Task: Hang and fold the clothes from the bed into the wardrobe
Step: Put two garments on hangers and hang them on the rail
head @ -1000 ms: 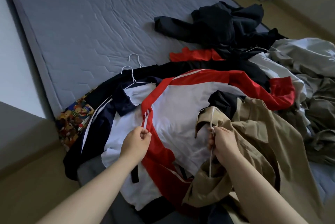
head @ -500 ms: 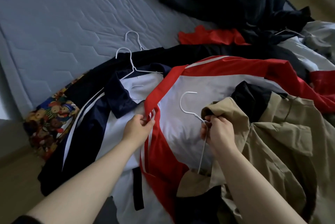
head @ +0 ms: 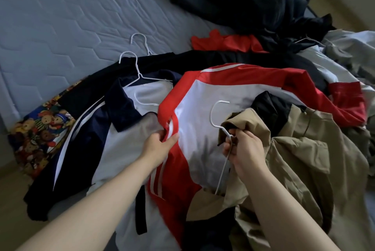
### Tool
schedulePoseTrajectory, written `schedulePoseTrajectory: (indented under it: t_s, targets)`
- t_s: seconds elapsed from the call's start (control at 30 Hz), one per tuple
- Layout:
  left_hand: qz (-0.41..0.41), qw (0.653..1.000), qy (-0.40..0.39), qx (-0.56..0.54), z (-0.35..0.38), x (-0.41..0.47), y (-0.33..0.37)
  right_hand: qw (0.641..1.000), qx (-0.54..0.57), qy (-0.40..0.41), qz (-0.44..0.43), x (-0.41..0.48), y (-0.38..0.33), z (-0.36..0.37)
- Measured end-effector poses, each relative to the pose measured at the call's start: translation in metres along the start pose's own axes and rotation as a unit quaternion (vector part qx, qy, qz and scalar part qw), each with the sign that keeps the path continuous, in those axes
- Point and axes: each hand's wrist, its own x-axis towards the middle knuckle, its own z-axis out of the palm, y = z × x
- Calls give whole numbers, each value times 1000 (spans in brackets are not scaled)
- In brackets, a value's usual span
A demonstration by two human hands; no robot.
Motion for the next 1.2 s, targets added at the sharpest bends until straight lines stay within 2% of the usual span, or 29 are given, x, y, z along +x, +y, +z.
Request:
schedulePoseTrajectory:
  t_s: [0.1,0.27,0.37,0.5,0.67,0.87,0.97,1.2]
  targets:
    - [37,998,-6,-44,16,-11,26,1000,0,-5,-15,-7,-6,-15]
    - [197,978,-53,53,37,-37,76,998,61,-19,-28,-23,-33,-61]
    - [254,955,-104,113,50,-62,96,991,123,-39,-18,-40,-57,-97]
    - [290,920,-175,197,73,-92,115,990,134,7,-46,-63,-84,-146]
    - [293,907,-200,227,113,-133,140,987,139,57,-56,-83,-101,-215]
    - [209,927,-217,222,160,-181,168,981,186,38,-47,-103,-101,-285]
    - [206,919,-236,241,180,-195,175,980,190,33,-45,-106,-96,-306]
    - [177,927,-242,225,213,-213,168,979,200,25,-35,-100,-82,-341]
